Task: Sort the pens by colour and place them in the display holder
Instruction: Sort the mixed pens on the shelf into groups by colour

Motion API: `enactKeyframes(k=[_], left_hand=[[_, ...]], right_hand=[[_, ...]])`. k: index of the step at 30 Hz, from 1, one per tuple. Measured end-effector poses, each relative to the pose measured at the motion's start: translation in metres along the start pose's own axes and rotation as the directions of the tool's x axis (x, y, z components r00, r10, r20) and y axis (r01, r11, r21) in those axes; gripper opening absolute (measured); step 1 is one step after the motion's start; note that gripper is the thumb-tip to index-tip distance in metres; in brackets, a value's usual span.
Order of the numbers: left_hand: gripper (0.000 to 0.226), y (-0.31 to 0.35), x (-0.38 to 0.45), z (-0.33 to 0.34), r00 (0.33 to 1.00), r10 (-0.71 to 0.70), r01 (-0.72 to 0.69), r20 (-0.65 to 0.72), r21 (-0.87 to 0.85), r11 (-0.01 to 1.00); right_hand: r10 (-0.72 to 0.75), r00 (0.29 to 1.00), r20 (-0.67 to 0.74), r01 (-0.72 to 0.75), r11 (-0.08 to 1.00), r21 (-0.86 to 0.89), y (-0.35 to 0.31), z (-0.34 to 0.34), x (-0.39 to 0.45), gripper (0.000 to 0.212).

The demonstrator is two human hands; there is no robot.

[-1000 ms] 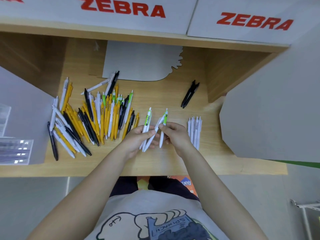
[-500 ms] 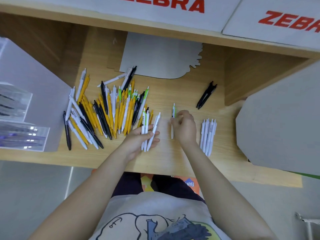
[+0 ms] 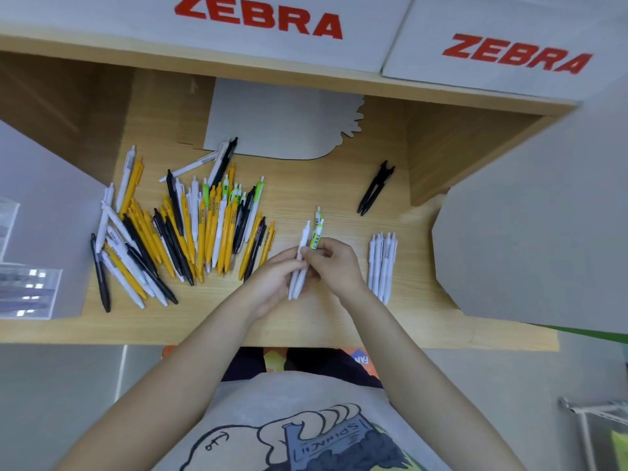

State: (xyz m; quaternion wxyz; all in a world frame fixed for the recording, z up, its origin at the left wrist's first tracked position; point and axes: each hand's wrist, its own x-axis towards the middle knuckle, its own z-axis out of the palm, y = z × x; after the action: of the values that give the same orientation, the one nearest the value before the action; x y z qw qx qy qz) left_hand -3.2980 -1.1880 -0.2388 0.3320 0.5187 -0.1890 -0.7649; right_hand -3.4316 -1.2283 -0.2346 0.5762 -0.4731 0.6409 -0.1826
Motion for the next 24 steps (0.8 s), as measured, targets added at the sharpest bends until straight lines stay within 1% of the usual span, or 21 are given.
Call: enactKeyframes(k=[1, 3, 4, 6, 8, 10, 12, 13, 14, 15, 16, 17, 20, 22, 24], left_hand=[[0.034, -0.001, 0.001, -0.001, 1.0, -0.009, 0.008, -0.018, -0.043, 0.999], [0.031, -0.002, 0.003, -0.002, 0.998, -0.012, 0.009, -0.066, -0.046, 0.999], [0.029, -0.003, 0.005, -0.003, 0.995, -0.009, 0.007, -0.096, -0.023, 1.0], [0.026, -0.006, 0.008, -0.007, 0.989, 0.002, -0.001, -0.149, 0.009, 1.0], [0.025, -0.008, 0.011, -0.012, 0.976, 0.0, 0.001, -0.216, 0.001, 1.0], [0.025, -0.008, 0.012, -0.015, 0.964, 0.0, 0.003, -0.265, 0.011, 1.0], [0.025, -0.008, 0.014, -0.016, 0.956, 0.004, -0.003, -0.294, 0.003, 1.0], [0.024, -0.008, 0.015, -0.016, 0.952, 0.004, -0.006, -0.307, -0.007, 1.0], [0.023, -0.007, 0.014, -0.017, 0.948, 0.004, -0.01, -0.319, -0.018, 1.0], [0.023, -0.007, 0.013, -0.018, 0.944, 0.005, -0.014, -0.33, -0.026, 1.0], [0.022, -0.008, 0.012, -0.02, 0.941, 0.007, -0.02, -0.339, -0.035, 0.999], [0.021, -0.008, 0.01, -0.022, 0.938, 0.011, -0.024, -0.345, -0.036, 0.999], [0.02, -0.011, 0.004, -0.03, 0.934, 0.013, -0.03, -0.358, -0.042, 0.999], [0.021, -0.012, 0.002, -0.034, 0.933, 0.013, -0.033, -0.36, -0.05, 0.998], [0.022, -0.011, 0.001, -0.037, 0.934, 0.025, -0.044, -0.357, -0.046, 0.998]], right_hand=[[-0.001, 0.999, 0.048, 0.0, 1.0, 0.029, -0.001, -0.004, -0.001, 0.021], [-0.001, 0.993, 0.121, -0.009, 0.996, 0.087, -0.005, -0.01, -0.002, 0.015], [-0.005, 0.993, 0.12, -0.008, 0.994, 0.109, -0.006, -0.013, -0.001, 0.016], [-0.024, 0.999, 0.041, 0.019, 0.993, 0.114, -0.001, -0.019, 0.007, 0.018], [-0.043, 0.997, -0.067, 0.046, 0.998, 0.047, 0.006, -0.025, 0.018, 0.022], [-0.039, 0.991, -0.129, 0.033, 0.999, -0.043, 0.012, -0.028, 0.03, 0.026], [-0.038, 0.99, -0.137, 0.019, 0.991, -0.134, 0.012, -0.027, 0.039, 0.024], [-0.025, 0.992, -0.122, 0.003, 0.984, -0.176, 0.01, -0.024, 0.042, 0.012], [-0.024, 0.994, -0.105, 0.001, 0.977, -0.213, 0.008, -0.021, 0.043, 0.013], [-0.033, 0.995, -0.097, 0.008, 0.97, -0.242, 0.006, -0.018, 0.044, 0.032], [-0.043, 0.994, -0.102, 0.014, 0.965, -0.261, 0.006, -0.015, 0.044, 0.043], [-0.055, 0.991, -0.125, 0.016, 0.956, -0.294, 0.005, -0.012, 0.042, 0.046], [-0.067, 0.981, -0.184, -0.016, 0.909, -0.418, 0.014, -0.002, 0.026, 0.042], [-0.063, 0.983, -0.171, -0.038, 0.848, -0.529, 0.022, 0.009, 0.011, 0.044], [-0.086, 0.983, -0.16, -0.022, 0.819, -0.573, 0.028, 0.02, 0.003, 0.039]])
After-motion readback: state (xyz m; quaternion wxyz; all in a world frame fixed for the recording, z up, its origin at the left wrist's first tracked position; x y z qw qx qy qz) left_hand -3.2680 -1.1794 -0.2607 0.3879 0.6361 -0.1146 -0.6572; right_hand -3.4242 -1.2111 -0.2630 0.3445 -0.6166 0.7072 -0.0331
